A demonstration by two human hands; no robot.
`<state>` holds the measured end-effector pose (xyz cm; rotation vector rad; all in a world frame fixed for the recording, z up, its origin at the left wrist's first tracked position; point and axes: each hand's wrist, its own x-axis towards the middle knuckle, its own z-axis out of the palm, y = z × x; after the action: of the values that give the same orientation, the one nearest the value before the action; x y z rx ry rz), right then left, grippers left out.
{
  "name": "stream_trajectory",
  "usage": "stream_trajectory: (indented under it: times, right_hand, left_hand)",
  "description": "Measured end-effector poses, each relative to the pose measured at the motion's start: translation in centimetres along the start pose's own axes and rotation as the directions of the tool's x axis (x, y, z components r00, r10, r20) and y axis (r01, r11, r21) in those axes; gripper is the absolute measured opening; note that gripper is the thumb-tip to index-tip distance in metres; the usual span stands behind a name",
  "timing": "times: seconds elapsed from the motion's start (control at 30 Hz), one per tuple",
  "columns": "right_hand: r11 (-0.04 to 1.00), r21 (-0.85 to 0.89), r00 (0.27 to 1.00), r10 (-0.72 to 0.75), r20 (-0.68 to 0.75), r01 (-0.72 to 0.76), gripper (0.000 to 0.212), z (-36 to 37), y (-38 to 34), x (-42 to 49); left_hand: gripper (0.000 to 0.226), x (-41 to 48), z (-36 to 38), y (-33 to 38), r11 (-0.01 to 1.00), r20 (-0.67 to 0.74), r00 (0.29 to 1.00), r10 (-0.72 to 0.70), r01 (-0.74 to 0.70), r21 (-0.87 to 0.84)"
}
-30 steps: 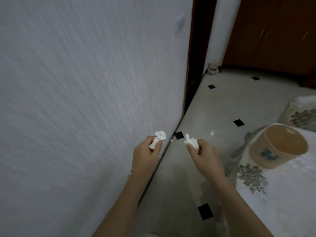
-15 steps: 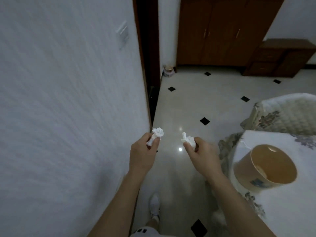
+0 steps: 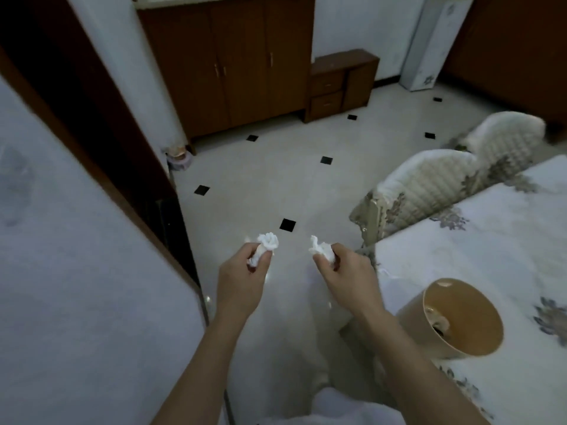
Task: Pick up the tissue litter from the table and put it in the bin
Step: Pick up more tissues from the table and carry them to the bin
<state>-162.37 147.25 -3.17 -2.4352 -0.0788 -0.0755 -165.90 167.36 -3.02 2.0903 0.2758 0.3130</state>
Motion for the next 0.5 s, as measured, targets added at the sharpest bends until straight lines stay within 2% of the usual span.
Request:
stream_trajectory:
  times: [0.23, 0.37, 0.5]
  right_hand:
    - [0.984, 0.007, 0.967, 0.176, -0.183, -0.178, 0.042, -1.7, 4.4, 4.6]
    - [0.958, 0.042, 0.913, 0.283, -0.294, -0.284, 0.044, -3.6, 7.1, 6.7]
    - [0.918, 0.105, 0.856, 0.394, -0.335, -0.382, 0.050, -5.7, 8.9, 8.4]
  left_hand:
    - [0.011, 8.2, 7.4, 2.0, 0.993, 0.208, 0.971, 0.120, -0.121, -0.008]
    - [0.009, 11.7, 12.7, 4.9, 0.977, 0.366, 0.906, 0.211, -0.211, -0.041]
    - [0.008, 13.8, 16.9, 8.1, 0.963, 0.504, 0.822, 0.266, -0.245, -0.107]
